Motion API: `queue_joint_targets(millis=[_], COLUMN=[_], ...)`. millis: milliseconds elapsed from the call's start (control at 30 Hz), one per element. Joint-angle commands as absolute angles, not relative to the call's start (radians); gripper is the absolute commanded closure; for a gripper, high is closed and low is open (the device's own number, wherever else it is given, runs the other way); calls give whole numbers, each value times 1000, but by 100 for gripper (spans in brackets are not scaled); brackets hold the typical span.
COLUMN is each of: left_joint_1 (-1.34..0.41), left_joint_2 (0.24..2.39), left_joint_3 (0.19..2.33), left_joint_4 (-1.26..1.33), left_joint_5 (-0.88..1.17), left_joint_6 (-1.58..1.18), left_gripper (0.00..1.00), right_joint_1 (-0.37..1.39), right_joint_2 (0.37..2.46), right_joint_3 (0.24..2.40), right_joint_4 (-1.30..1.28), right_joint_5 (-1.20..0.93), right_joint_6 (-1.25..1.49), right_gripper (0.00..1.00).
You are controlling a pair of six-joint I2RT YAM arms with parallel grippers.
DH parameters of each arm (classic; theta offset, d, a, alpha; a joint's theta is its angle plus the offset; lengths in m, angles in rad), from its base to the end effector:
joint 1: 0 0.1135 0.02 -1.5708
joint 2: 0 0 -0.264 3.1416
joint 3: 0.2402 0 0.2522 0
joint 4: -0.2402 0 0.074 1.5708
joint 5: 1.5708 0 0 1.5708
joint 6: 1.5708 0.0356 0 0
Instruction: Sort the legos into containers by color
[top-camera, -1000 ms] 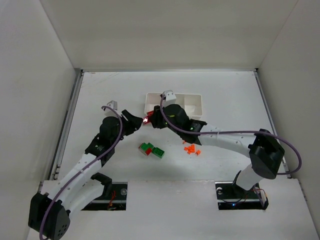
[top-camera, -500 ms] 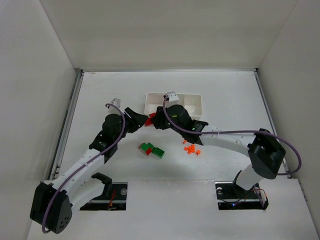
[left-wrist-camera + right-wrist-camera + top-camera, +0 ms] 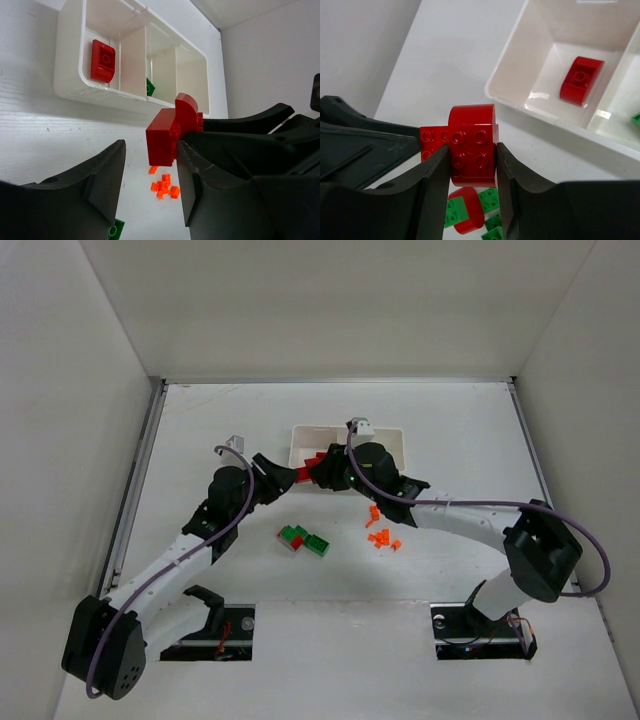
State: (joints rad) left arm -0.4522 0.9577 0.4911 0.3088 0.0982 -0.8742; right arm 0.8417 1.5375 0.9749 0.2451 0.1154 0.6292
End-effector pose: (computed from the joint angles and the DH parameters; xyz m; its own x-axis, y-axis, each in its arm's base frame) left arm 0.1981 -0.1001 0.2556 -0.4910 -0.6101 -0.6218 0.2265 0.5999 -0.7674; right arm 0.2391 0.2615 0.2633 -0.5612 0.2492 -0.7892 -0.4176 0.7380 0.5300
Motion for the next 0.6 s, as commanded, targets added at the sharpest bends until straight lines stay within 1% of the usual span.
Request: queue_joint_targets(millis=[0, 167, 267, 400, 467, 567], left_joint_1=[-467, -469, -469, -470, -476, -484], left_joint_2=[977, 991, 991, 1006, 1009, 1012], left_joint_3=[523, 519, 508, 496, 488, 483], left_joint_4=[373, 391, 411, 443, 462, 483], left_joint_5=[112, 112, 109, 112, 115, 118], left_joint_6=[-879, -882, -882, -900, -907, -911], left_gripper=[58, 58, 63, 64, 68, 68], right_joint_1=[843, 840, 837, 820, 814, 805], right_joint_2=[1505, 1512, 1517, 1525, 1526, 1531], right_joint_3=[974, 969, 965, 950, 943, 936], right_joint_4=[340, 356, 368, 408, 420, 436], right_joint_5=[69, 31, 12, -49, -64, -87], right_joint_6=[661, 683, 695, 735, 749, 764], right_gripper=[76, 75, 75, 75, 75, 75])
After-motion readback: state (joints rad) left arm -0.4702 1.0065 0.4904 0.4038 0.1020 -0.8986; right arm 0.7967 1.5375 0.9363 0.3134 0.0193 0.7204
